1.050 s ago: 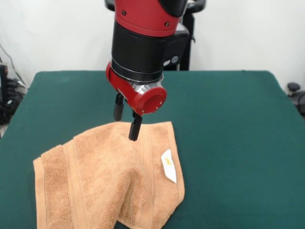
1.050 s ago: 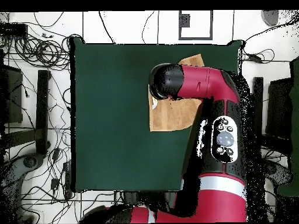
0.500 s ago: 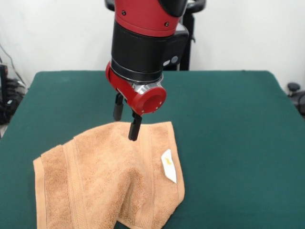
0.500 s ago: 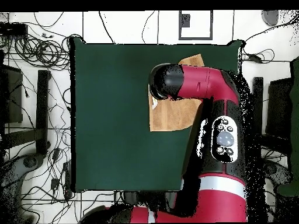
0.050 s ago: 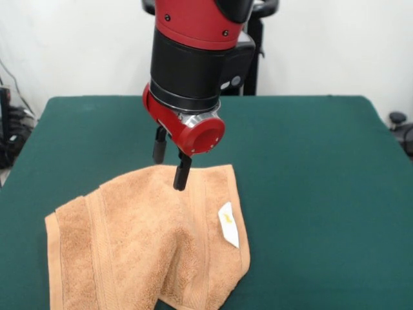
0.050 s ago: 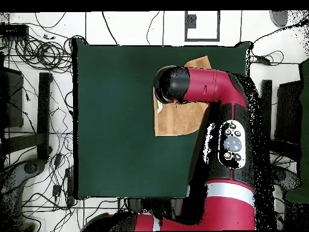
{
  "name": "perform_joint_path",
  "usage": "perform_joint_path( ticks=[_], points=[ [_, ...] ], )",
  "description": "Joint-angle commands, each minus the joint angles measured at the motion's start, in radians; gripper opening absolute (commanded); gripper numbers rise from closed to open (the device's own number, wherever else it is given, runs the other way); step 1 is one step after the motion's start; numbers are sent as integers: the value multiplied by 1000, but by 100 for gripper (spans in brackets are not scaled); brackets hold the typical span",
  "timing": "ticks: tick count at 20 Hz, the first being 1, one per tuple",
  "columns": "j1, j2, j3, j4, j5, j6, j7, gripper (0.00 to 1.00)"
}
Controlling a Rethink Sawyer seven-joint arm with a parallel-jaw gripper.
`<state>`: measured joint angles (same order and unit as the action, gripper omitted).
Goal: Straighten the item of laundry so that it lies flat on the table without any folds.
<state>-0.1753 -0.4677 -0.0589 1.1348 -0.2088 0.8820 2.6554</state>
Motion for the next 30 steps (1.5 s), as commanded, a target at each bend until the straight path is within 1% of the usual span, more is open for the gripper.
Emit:
perform_joint_path(
  ticks=[1, 9, 15, 19, 23, 26, 30],
  points=[
    [12, 76, 36, 56, -3, 51, 0, 100],
    [13, 68, 28, 43, 9, 94, 15, 100],
    [17, 45, 17, 61, 8, 95, 21, 100],
    [7, 41, 29, 86, 12, 61, 10, 100],
    [5, 33, 28, 74, 18, 93, 7, 100],
    [7, 42, 33, 76, 30, 77, 30, 100],
    [-10, 55, 59, 106, 59, 29, 42, 100]
  ],
)
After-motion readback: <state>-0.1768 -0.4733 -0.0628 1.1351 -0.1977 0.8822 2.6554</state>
